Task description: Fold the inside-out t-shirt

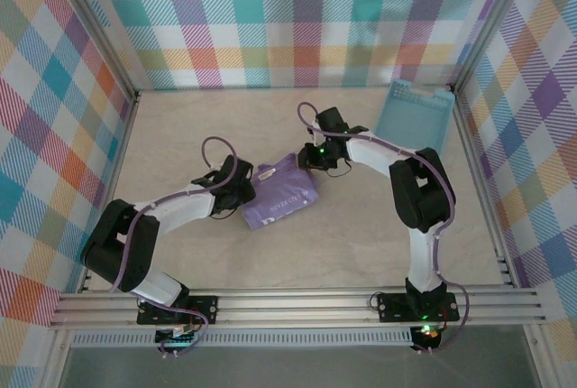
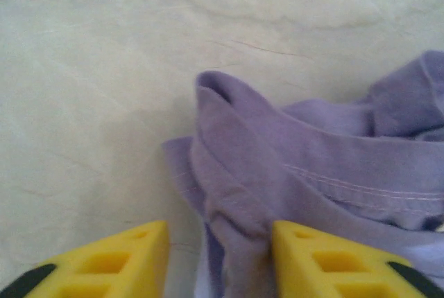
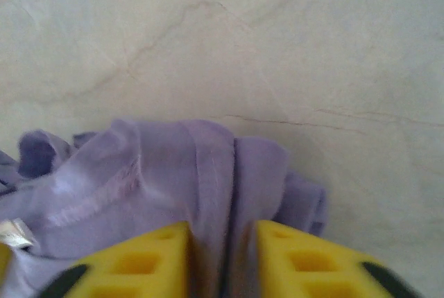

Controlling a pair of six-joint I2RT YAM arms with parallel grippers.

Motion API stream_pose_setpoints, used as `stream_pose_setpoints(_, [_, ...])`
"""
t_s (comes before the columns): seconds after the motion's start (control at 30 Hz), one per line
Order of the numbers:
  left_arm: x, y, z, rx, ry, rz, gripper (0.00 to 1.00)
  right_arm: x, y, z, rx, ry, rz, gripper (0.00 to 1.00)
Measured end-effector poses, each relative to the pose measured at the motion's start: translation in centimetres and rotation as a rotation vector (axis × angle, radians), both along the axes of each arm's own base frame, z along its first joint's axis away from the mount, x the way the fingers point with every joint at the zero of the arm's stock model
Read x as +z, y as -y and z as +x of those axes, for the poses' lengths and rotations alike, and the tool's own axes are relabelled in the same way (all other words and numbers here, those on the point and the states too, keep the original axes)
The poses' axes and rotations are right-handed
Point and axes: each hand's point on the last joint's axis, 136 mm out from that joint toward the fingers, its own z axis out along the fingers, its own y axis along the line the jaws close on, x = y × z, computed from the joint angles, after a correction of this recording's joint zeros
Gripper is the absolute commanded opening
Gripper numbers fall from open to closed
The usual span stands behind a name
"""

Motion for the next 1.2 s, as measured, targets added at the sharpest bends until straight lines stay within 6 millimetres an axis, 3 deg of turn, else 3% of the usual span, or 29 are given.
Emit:
stream_pose_setpoints(0.1, [1.7, -1.3, -0.4, 0.026, 0.009, 0.039, 0.59, 1.0, 0.9, -0.2, -0.002, 0.026, -0.043, 0.55])
stream_pose_setpoints(0.2, [5.1, -2.1, -0.4, 0.045, 0.073, 0.045, 0.63, 4.1, 1.7, -1.0, 0.006, 0.091, -0.051, 0.60])
stream_pose_setpoints(0.3, [7.8, -2.0, -0.5, 0.036, 0.140, 0.030, 0.64, 7.1, 2.1, -3.0, 0.032, 0.160, -0.030, 0.62])
stream_pose_setpoints(0.37, [8.3, -1.4, -0.6, 0.012, 0.153, 0.023, 0.65, 7.9, 1.6, -4.6, 0.063, 0.182, -0.022, 0.62])
stream_pose_setpoints(0.43, [7.8, 0.0, -1.0, -0.035, 0.137, 0.014, 0.65, 7.3, 0.8, -5.9, 0.098, 0.184, -0.032, 0.62])
stream_pose_setpoints(0.57, [4.9, 2.7, -0.9, -0.106, 0.066, -0.009, 0.64, 3.4, 0.2, -7.5, 0.125, 0.126, -0.100, 0.59])
stream_pose_setpoints(0.6, [3.9, 3.1, -0.7, -0.112, 0.043, -0.007, 0.64, 2.3, 0.4, -7.4, 0.120, 0.110, -0.117, 0.54])
stream_pose_setpoints(0.7, [1.5, 3.6, -0.4, -0.117, -0.012, 0.003, 0.63, -0.8, 1.0, -7.3, 0.098, 0.058, -0.162, 0.21])
stream_pose_setpoints(0.77, [0.3, 3.8, -0.1, -0.118, -0.038, 0.003, 0.63, -2.5, 1.6, -7.1, 0.071, 0.023, -0.192, 0.14])
stream_pose_setpoints(0.87, [-0.5, 4.2, 0.2, -0.123, -0.051, -0.011, 0.63, -3.9, 2.1, -7.3, 0.037, -0.003, -0.192, 0.15])
stream_pose_setpoints(1.0, [0.0, 4.4, 0.7, -0.126, -0.038, -0.014, 0.63, -3.8, 2.2, -7.4, 0.014, -0.003, -0.166, 0.33])
stream_pose_setpoints(1.1, [1.1, 3.7, 0.6, -0.114, -0.026, 0.026, 0.63, -3.3, 2.6, -7.6, 0.012, 0.000, -0.170, 0.44])
stream_pose_setpoints(1.2, [3.8, 2.6, 0.2, -0.090, 0.012, 0.092, 0.64, -1.6, 3.2, -7.8, 0.006, 0.023, -0.179, 0.49])
